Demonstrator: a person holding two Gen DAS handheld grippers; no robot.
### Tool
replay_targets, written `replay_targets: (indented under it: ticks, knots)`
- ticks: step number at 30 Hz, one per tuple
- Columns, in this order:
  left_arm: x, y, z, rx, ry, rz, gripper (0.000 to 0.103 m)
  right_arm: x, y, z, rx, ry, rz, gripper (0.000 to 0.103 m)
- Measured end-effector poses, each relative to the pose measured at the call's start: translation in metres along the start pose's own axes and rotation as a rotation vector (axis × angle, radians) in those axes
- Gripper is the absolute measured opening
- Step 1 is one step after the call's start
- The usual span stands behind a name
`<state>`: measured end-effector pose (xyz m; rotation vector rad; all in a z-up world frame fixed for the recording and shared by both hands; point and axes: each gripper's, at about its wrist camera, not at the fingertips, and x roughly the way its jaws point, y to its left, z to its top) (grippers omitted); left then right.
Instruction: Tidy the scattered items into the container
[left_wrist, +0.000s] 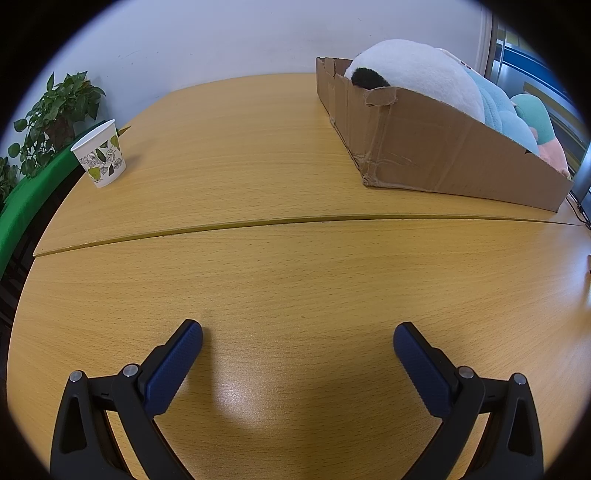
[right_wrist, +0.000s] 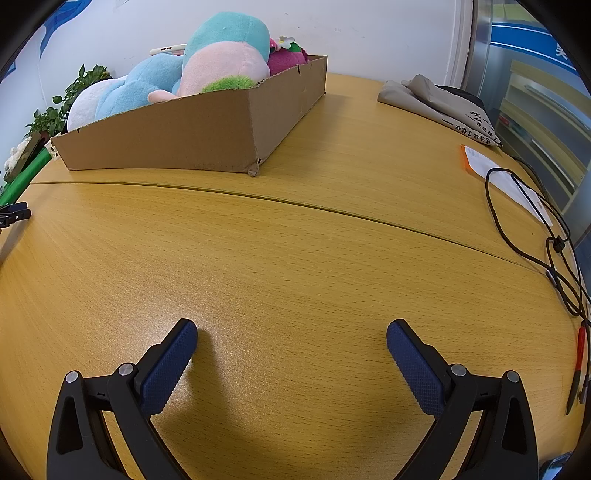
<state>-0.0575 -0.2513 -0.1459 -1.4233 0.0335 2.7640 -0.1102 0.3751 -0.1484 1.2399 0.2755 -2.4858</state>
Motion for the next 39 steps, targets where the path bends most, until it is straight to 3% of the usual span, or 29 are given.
replay_targets:
  ticks: [5, 12, 18, 39]
  knots:
    - [0.0, 0.0, 0.0, 0.0, 0.0, 0.0, 0.103, 0.005, -0.001, 0.007, -0.013, 0.0, 0.009, 0.103]
    - [0.0, 0.0, 0.0, 0.0, -0.001, 0.0, 0.103, -0.003, -0.019, -0.006, -0.203, -0.004, 0.154, 0.103]
    - [0.001, 0.0, 0.0, 0.0, -0.001, 0.0, 0.103, -0.009, -0.03, -0.016, -0.294, -0.007, 0.22, 0.103]
    - [0.001, 0.001, 0.0, 0.0, -0.002, 0.0, 0.103, -0.008, -0.031, -0.015, -0.297, -0.004, 0.22, 0.103]
